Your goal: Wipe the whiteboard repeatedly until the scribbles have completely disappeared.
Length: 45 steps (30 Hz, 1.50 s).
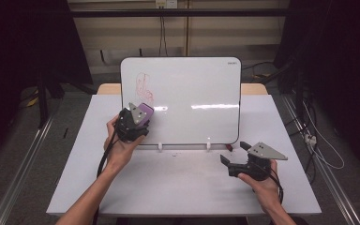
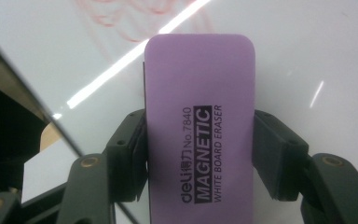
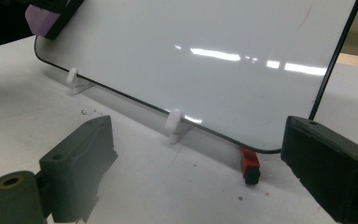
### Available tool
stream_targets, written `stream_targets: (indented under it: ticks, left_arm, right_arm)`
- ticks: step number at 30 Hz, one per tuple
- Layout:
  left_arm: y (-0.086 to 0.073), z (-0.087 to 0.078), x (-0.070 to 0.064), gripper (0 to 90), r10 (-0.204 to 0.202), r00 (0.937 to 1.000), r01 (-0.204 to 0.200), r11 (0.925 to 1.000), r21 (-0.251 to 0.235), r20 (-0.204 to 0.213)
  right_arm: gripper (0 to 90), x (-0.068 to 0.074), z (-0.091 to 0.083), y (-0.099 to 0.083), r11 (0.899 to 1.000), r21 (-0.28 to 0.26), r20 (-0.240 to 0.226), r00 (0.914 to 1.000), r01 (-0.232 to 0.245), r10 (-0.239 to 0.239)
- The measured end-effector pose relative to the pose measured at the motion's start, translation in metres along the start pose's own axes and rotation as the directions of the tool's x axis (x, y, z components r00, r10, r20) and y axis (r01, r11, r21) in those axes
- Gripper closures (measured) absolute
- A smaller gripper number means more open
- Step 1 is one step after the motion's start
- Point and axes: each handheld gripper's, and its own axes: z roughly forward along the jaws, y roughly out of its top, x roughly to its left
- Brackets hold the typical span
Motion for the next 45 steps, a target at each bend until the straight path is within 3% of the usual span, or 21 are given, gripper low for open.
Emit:
stream_targets:
  ticks: [4, 6, 9, 13, 15, 17, 20, 26, 30, 32, 34, 36, 38, 41, 45]
  left_arm:
    - [0.002, 0.001, -0.001, 41.2, 0.000, 0.9997, 0.000, 1.0000, 0.004, 0.022]
    - [0.006, 0.002, 0.002, 41.2, 0.028, 0.9996, -0.028, 0.9996, -0.007, -0.004]
    - [0.016, 0.002, 0.013, 41.2, -0.002, 0.9993, 0.001, 0.9997, -0.023, -0.036]
    - [0.025, 0.002, 0.032, 41.2, -0.037, 0.9984, 0.036, 0.9991, -0.022, -0.043]
    - [0.026, 0.003, 0.035, 41.2, -0.057, 0.9978, 0.057, 0.9981, -0.024, -0.033]
    - [0.025, 0.002, 0.034, 41.2, -0.045, 0.9983, 0.044, 0.9987, -0.026, -0.036]
    - [0.021, 0.003, 0.027, 41.2, -0.060, 0.9982, 0.060, 0.9979, -0.024, -0.001]
    - [0.002, 0.002, 0.001, 41.2, -0.011, 0.9996, 0.012, 0.9996, -0.025, 0.025]
    - [-0.003, 0.001, 0.003, 41.3, 0.003, 0.9998, -0.003, 0.9994, -0.035, 0.020]
    - [-0.001, 0.001, 0.012, 41.2, -0.021, 0.9997, 0.021, 0.9990, -0.040, 0.014]
    - [0.000, -0.002, 0.024, 41.3, -0.064, 0.9976, 0.062, 0.9966, -0.055, -0.027]
    - [-0.003, -0.004, 0.037, 41.2, -0.110, 0.9922, 0.106, 0.9922, -0.065, -0.058]
    - [-0.007, -0.006, 0.045, 41.2, -0.149, 0.9871, 0.145, 0.9870, -0.069, -0.058]
    - [-0.010, -0.007, 0.044, 41.3, -0.150, 0.9864, 0.146, 0.9875, -0.061, -0.068]
    - [-0.008, -0.005, 0.032, 41.2, -0.109, 0.9921, 0.106, 0.9932, -0.049, -0.062]
  right_arm:
    - [9.1, 0.001, 0.000, 0.000, 1.000, -0.001, -0.003, 1.0000, 0.002, -0.002]
    - [9.1, 0.001, 0.000, 0.000, 1.000, -0.002, -0.003, 1.0000, 0.002, -0.002]
    - [9.1, 0.000, 0.001, 0.000, 1.000, 0.000, -0.005, 1.0000, 0.001, -0.001]
    - [9.1, 0.000, 0.000, 0.000, 1.000, -0.002, -0.003, 1.0000, 0.001, -0.001]
    - [9.1, 0.000, -0.001, 0.000, 1.000, -0.001, 0.000, 1.0000, -0.002, 0.002]
    - [9.2, 0.000, -0.001, 0.000, 1.000, -0.002, 0.000, 1.0000, -0.002, 0.002]
    - [9.2, 0.000, 0.000, 0.000, 1.000, -0.002, -0.001, 1.0000, 0.000, 0.000]
    - [9.3, 0.001, 0.000, 0.000, 1.000, -0.003, -0.004, 1.0000, 0.001, -0.001]
    - [9.4, 0.000, 0.000, 0.000, 1.000, -0.004, -0.005, 1.0000, -0.004, 0.004]
    - [9.4, 0.000, 0.000, 0.000, 1.000, -0.004, -0.005, 1.0000, -0.004, 0.004]
    - [9.4, 0.000, 0.000, 0.000, 1.000, -0.004, -0.005, 1.0000, -0.003, 0.003]
    - [9.4, 0.000, 0.000, 0.000, 1.000, -0.006, -0.005, 1.0000, -0.005, 0.005]
    - [9.5, -0.001, -0.001, -0.001, 1.000, -0.005, -0.003, 1.0000, -0.007, 0.007]
    - [9.5, -0.001, -0.001, -0.001, 1.000, -0.005, -0.002, 1.0000, -0.009, 0.009]
    - [9.6, 0.000, 0.000, 0.000, 1.000, -0.006, -0.006, 1.0000, -0.008, 0.007]
